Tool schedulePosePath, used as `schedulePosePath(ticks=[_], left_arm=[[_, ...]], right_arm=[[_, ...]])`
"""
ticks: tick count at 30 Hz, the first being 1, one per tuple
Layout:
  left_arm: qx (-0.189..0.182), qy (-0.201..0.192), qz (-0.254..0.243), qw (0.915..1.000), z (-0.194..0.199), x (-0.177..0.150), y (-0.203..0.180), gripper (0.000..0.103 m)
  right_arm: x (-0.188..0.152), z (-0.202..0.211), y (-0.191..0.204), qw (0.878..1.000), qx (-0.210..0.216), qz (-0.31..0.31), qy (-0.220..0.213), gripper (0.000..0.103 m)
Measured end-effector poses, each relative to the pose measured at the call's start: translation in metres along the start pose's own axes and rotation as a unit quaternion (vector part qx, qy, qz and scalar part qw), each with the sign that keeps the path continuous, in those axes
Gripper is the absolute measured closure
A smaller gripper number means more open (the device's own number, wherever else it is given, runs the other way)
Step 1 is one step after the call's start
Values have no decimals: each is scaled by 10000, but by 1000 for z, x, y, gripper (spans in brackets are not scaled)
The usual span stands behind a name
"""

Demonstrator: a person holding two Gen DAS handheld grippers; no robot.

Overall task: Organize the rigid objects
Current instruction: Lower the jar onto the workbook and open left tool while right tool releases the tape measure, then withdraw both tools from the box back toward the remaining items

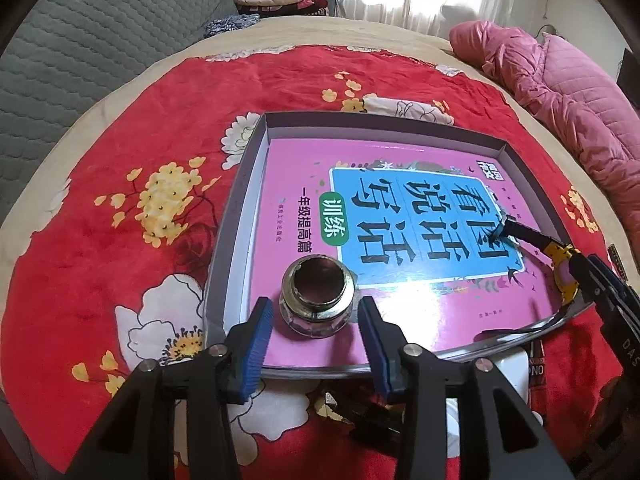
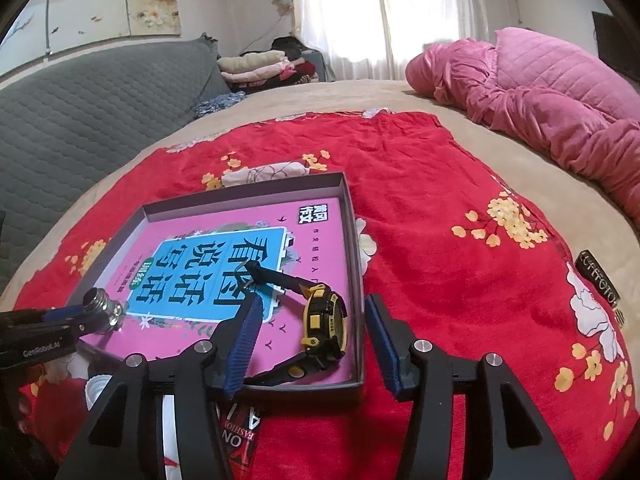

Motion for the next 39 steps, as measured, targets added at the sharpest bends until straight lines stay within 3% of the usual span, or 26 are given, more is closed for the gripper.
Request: schedulePosePath(ticks=[15,20,26,39], left_arm=[[58,-358,108,9993,30,11,4,52],[-153,-284,233,9992,36,11,7,52],[-128,-330,283,9990,48,6,14,51],[-162,-323,276,9990,63,2,19,51]], right_arm=[[6,11,10,9990,326,67,-296,39],[9,16,10,9983,414,13,-404,34],[12,21,7,9972,509,-127,-536,29],[11,45,3,9953,498,-31,-830,27]])
Point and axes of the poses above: each gripper's, at about its wrist camera, not at the fingertips, and z roughly against the way its jaws point, y to its left, x to its top, the point moved 2 cm from there along -z, roughly the way its jaws point, and after that the axes turned 8 degrees about -y, right-handed, at the moved point
